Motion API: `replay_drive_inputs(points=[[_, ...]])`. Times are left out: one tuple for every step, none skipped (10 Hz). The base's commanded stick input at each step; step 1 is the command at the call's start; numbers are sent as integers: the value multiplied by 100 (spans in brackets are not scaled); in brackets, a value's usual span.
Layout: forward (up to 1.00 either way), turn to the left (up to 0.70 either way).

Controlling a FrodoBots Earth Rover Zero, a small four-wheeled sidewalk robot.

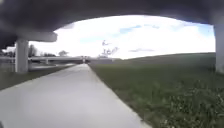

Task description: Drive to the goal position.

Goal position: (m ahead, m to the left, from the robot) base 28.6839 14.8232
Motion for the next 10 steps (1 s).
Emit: replay_drive_inputs(points=[[85,34],[85,34],[85,34],[85,34],[89,36],[100,40],[100,40],[100,40],[100,40],[100,40]])
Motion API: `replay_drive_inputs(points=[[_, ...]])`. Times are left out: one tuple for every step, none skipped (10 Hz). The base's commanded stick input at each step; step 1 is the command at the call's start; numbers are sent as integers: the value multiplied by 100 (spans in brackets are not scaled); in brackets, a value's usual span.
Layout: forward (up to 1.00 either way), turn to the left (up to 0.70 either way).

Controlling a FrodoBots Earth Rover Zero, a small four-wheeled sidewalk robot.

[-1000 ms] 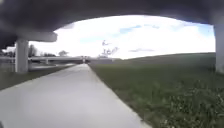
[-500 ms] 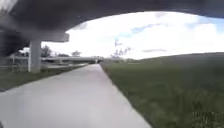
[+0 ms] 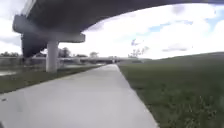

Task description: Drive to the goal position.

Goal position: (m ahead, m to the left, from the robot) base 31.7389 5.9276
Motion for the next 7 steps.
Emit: replay_drive_inputs(points=[[100,36],[100,16],[100,3],[100,0],[100,0],[100,0],[100,0]])
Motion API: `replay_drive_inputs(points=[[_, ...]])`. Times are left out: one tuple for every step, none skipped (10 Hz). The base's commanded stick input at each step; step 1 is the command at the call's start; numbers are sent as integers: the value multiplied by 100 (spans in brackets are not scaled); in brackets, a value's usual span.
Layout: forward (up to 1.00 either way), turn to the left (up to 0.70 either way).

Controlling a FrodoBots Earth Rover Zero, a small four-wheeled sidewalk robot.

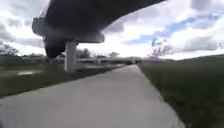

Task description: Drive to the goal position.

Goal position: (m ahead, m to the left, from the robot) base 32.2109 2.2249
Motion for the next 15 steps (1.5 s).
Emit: replay_drive_inputs(points=[[100,0],[100,-9],[100,-23],[100,-37],[100,-40],[100,-40],[100,-40],[100,-31],[100,-9],[100,0],[100,0],[100,0],[100,0],[100,0],[100,0]])
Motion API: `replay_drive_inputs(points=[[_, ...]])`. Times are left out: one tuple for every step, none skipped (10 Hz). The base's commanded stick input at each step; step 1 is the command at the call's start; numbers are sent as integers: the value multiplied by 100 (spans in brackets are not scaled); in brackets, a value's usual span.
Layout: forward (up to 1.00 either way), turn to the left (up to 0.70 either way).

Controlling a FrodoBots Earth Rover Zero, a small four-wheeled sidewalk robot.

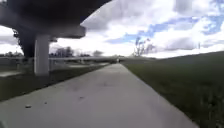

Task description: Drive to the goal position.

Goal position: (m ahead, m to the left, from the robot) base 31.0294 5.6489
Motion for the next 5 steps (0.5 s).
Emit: replay_drive_inputs(points=[[100,0],[100,0],[100,0],[100,0],[100,0]])
